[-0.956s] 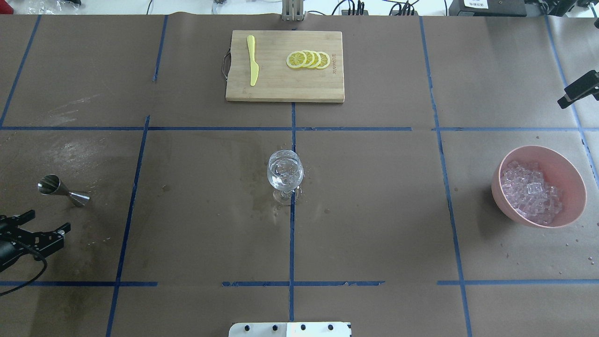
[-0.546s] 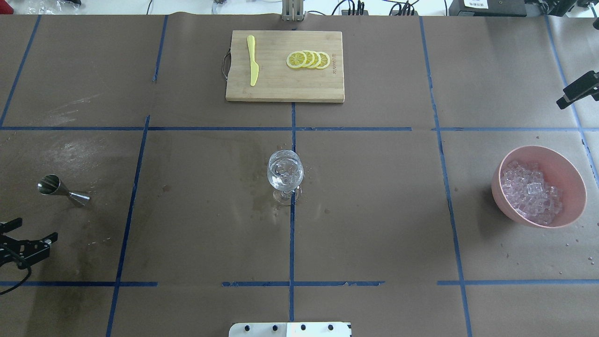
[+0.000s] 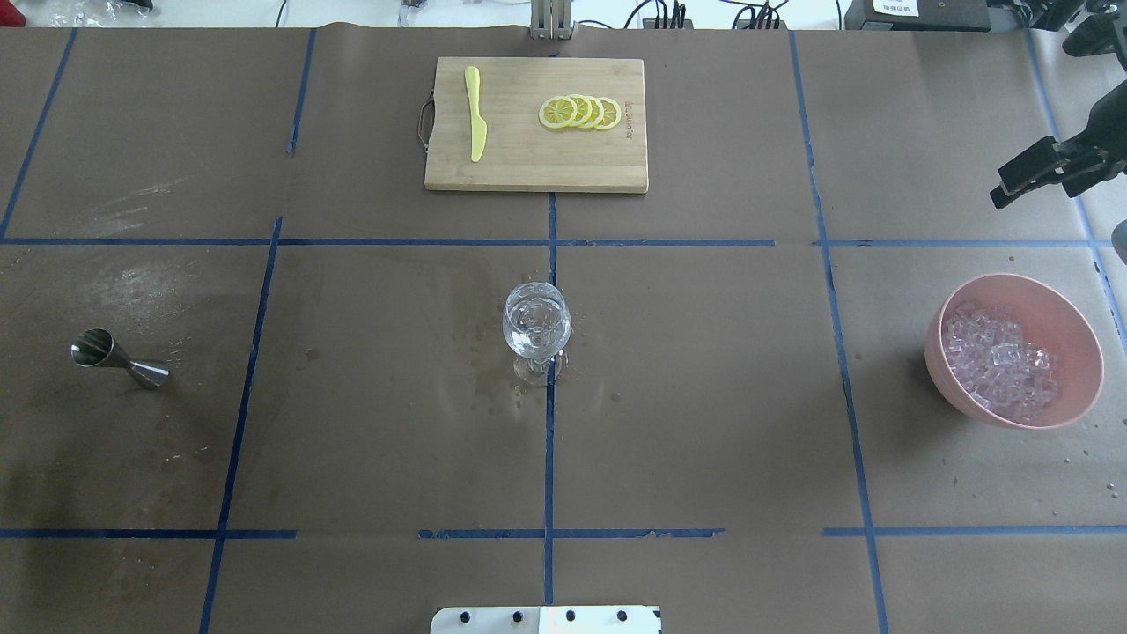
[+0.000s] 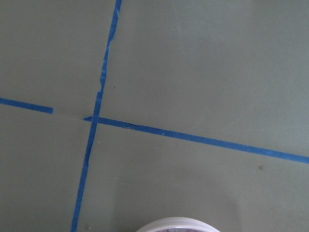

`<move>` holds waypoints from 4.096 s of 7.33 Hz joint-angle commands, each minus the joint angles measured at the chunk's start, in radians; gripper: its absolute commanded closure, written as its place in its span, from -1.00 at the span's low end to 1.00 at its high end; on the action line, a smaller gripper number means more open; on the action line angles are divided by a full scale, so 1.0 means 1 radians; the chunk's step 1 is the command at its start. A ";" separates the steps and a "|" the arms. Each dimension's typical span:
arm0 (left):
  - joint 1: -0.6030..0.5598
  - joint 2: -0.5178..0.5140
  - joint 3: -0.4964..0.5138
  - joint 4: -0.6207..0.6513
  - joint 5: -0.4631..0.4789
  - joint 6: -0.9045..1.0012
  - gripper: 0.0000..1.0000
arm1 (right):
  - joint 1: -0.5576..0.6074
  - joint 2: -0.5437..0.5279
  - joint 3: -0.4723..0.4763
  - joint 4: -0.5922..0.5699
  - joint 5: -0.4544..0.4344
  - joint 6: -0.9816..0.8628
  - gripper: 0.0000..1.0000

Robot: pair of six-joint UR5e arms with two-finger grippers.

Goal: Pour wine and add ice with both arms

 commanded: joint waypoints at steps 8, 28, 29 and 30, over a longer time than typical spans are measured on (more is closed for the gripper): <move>-0.624 -0.530 0.021 0.798 -0.578 0.114 -1.00 | -0.241 -0.401 0.053 0.535 -0.118 0.410 -0.89; -0.631 -0.496 -0.094 0.787 -0.576 0.053 -1.00 | -0.063 -0.143 0.130 0.526 0.063 0.635 1.00; -0.630 -0.498 -0.093 0.789 -0.576 0.053 -1.00 | -0.125 -0.051 0.127 0.526 0.051 0.784 1.00; -0.630 -0.498 -0.091 0.789 -0.576 0.053 -1.00 | -0.194 0.035 0.125 0.525 0.011 0.904 1.00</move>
